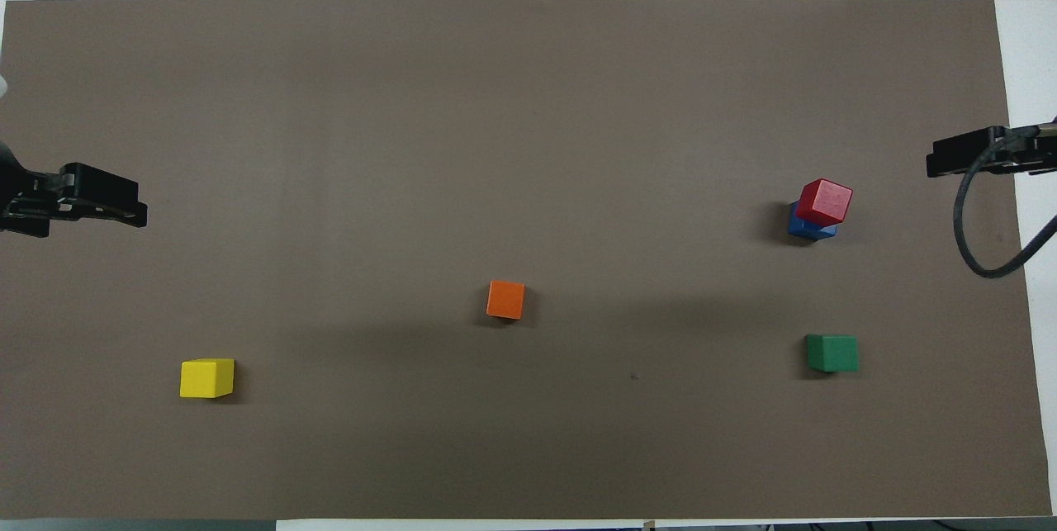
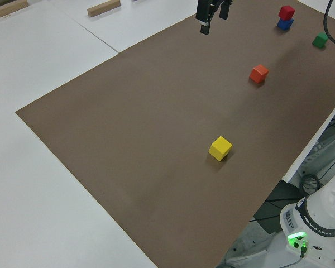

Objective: Transfer red block to right arm and stack on blue block

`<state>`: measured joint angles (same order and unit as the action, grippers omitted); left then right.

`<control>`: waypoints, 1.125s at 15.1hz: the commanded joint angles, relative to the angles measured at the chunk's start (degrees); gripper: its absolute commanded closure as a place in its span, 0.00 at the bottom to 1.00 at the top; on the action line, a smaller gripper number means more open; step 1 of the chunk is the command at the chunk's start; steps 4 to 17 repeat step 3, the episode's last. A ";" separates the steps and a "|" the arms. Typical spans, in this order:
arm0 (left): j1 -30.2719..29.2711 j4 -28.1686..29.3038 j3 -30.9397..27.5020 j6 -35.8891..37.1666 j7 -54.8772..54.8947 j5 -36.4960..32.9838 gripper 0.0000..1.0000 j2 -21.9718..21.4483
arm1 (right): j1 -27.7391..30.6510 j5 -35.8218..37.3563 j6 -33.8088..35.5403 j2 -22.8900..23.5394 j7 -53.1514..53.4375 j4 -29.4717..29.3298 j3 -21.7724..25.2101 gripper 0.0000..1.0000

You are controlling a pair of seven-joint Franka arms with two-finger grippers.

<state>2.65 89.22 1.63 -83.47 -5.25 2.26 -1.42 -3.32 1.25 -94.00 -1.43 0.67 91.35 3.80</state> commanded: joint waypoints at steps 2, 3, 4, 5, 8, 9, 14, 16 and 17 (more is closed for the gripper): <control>-0.45 0.87 -0.14 0.33 0.59 0.81 0.00 -1.22 | 0.50 -1.08 -0.40 -1.12 1.44 1.12 -0.28 0.00; -0.45 0.96 -0.14 0.33 0.59 0.81 0.00 -1.22 | 0.50 -1.77 -0.31 -1.12 1.44 1.12 -0.28 0.00; -0.45 0.96 -0.14 0.33 0.59 0.81 0.00 -1.22 | 0.50 -1.77 -0.31 -1.12 1.44 1.12 -0.28 0.00; -0.45 0.96 -0.14 0.33 0.59 0.81 0.00 -1.22 | 0.50 -1.77 -0.31 -1.12 1.44 1.12 -0.28 0.00; -0.45 0.96 -0.14 0.33 0.59 0.81 0.00 -1.22 | 0.50 -1.77 -0.31 -1.12 1.44 1.12 -0.28 0.00; -0.45 0.96 -0.14 0.33 0.59 0.81 0.00 -1.22 | 0.50 -1.77 -0.31 -1.12 1.44 1.12 -0.28 0.00; -0.45 0.96 -0.14 0.33 0.59 0.81 0.00 -1.22 | 0.50 -1.77 -0.31 -1.12 1.44 1.12 -0.28 0.00; -0.45 0.96 -0.14 0.33 0.59 0.81 0.00 -1.22 | 0.50 -1.77 -0.31 -1.12 1.44 1.12 -0.28 0.00; -0.45 0.96 -0.14 0.33 0.59 0.81 0.00 -1.22 | 0.50 -1.77 -0.31 -1.12 1.44 1.12 -0.28 0.00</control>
